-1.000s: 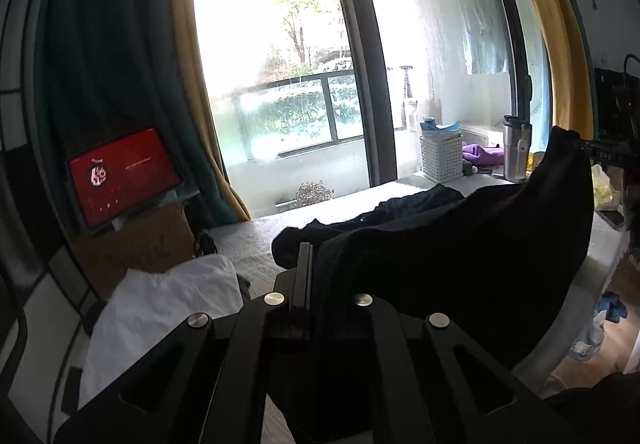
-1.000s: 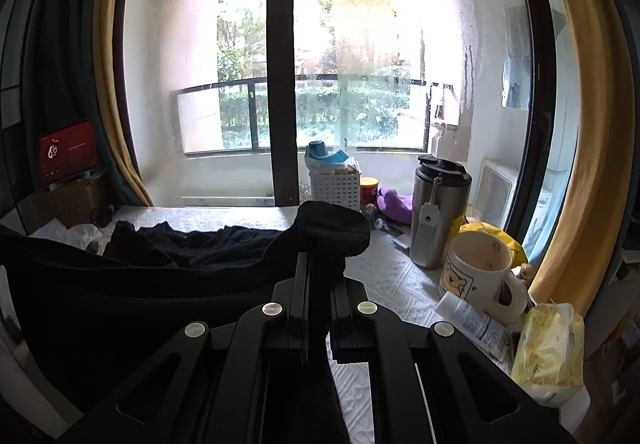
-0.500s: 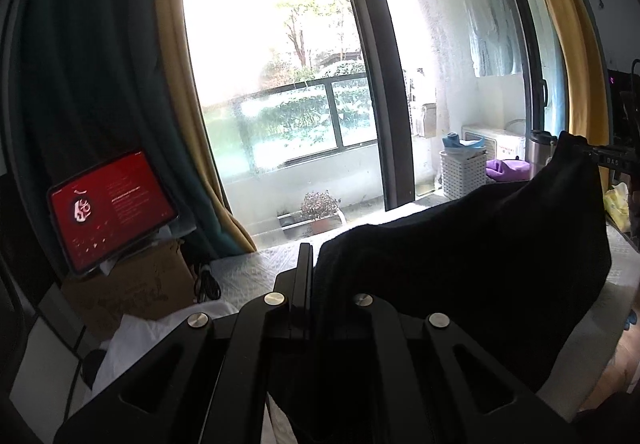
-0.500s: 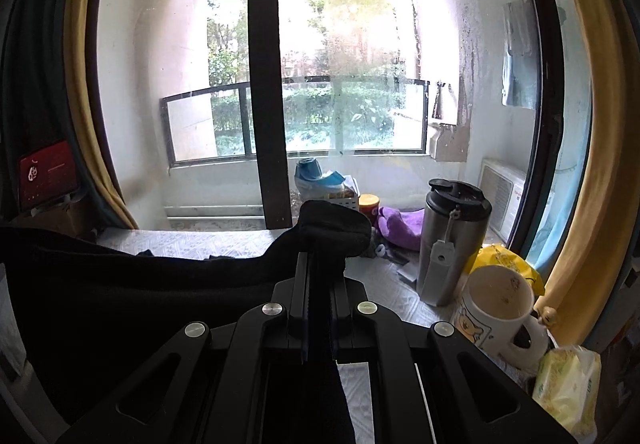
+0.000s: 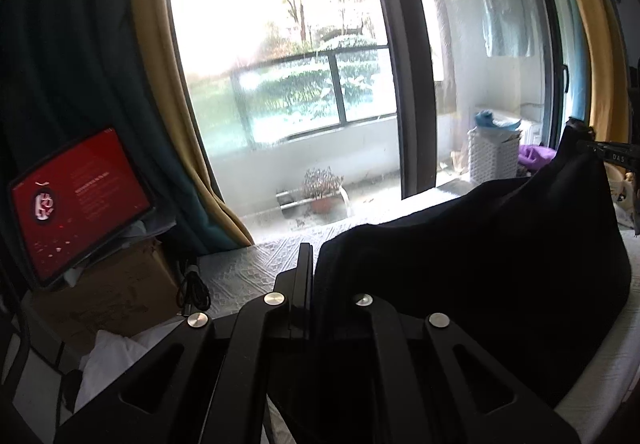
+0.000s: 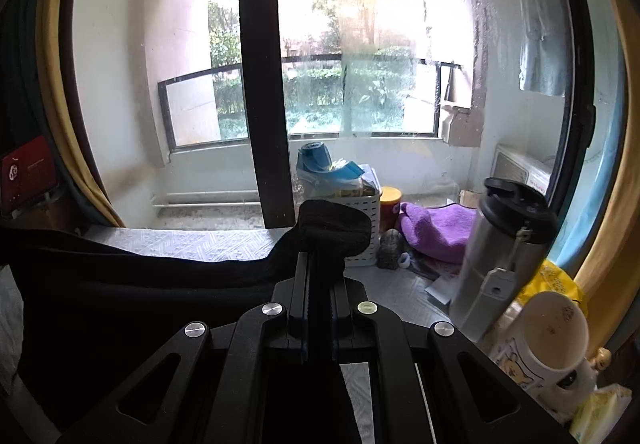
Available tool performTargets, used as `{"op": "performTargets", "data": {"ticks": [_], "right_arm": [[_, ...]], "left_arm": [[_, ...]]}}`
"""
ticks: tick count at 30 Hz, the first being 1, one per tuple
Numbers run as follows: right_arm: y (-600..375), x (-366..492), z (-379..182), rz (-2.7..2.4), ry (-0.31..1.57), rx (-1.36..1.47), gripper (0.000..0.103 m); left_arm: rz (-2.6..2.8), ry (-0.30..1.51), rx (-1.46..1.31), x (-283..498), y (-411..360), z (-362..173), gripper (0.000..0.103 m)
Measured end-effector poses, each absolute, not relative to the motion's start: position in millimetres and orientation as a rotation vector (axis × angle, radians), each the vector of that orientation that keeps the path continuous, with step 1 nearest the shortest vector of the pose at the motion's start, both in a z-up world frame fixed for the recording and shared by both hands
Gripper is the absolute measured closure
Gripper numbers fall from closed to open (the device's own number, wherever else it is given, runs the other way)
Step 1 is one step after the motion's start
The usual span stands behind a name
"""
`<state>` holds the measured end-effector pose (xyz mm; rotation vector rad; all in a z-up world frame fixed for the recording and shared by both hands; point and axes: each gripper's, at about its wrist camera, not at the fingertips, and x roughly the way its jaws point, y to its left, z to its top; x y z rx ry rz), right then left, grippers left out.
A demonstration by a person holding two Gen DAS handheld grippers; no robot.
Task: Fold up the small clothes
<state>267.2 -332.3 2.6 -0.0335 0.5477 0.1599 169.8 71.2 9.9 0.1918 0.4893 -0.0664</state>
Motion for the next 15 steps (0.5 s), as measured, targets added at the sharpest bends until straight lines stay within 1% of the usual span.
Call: {"op": "performTargets", "data": {"ticks": [5,15], "right_arm": [[-325.3,301.4,-11.0,0.164,0.584,-0.039,0.096],[-311.5,372.6,-57.6,0.186,0.706,-0.068,0.096]], "left_arm": [[-0.071,0.543,0.187,207.2,78.6,-11.7,0.099],[-0.098,0.693,0.16,279.8,92.1,-58.3,0.099]]}}
